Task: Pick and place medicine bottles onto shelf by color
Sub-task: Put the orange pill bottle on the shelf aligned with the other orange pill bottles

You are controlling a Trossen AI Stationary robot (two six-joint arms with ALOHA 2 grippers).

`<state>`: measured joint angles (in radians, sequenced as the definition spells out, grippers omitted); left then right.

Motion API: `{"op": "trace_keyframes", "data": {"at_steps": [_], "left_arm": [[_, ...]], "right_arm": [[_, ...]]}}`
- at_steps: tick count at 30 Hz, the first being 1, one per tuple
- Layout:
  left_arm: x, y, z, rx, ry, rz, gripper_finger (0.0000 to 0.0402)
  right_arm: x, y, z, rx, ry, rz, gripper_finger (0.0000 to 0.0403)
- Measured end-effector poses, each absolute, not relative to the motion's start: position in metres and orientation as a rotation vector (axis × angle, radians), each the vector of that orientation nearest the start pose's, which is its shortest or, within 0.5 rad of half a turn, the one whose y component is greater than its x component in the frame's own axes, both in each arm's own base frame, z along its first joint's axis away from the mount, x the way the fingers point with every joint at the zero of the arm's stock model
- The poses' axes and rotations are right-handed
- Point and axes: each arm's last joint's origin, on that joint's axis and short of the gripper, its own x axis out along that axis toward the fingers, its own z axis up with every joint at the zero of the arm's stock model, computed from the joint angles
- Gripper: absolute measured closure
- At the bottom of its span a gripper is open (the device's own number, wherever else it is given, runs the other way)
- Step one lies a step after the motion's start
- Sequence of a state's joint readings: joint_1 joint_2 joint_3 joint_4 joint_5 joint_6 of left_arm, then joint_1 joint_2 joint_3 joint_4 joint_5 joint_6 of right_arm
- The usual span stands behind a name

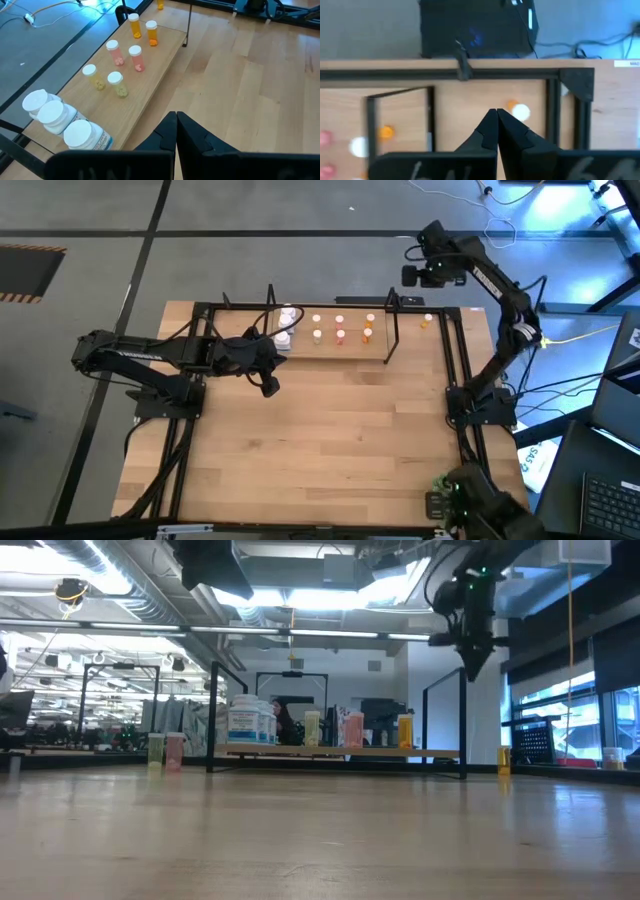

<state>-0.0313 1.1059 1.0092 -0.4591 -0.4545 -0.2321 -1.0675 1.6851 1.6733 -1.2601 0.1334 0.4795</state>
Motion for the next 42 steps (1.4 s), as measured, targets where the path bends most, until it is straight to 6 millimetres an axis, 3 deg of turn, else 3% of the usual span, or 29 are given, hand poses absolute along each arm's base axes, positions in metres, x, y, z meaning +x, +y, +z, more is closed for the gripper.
{"op": "trace_keyframes", "data": {"at_steps": [8, 14, 21, 35, 42], "left_arm": [[0.231, 0.005, 0.326, -0.088, 0.492, 0.472, 0.0401], [0.231, 0.005, 0.326, -0.089, 0.492, 0.472, 0.0401], [0.231, 0.005, 0.326, -0.089, 0.492, 0.472, 0.0401], [0.231, 0.005, 0.326, -0.089, 0.492, 0.472, 0.0401], [0.231, 0.006, 0.326, -0.088, 0.492, 0.472, 0.0401]], "right_arm": [[0.14, -0.305, 0.3, 0.984, 1.164, -1.269, 0.0398], [0.143, -0.305, 0.296, 0.847, 1.277, -1.014, 0.0398], [0.142, -0.298, 0.296, 0.801, 1.37, -0.921, 0.0398], [0.14, -0.294, 0.307, 0.834, 1.283, -1.002, 0.0394], [0.137, -0.292, 0.307, 0.8, 1.347, -1.018, 0.0357]]}}
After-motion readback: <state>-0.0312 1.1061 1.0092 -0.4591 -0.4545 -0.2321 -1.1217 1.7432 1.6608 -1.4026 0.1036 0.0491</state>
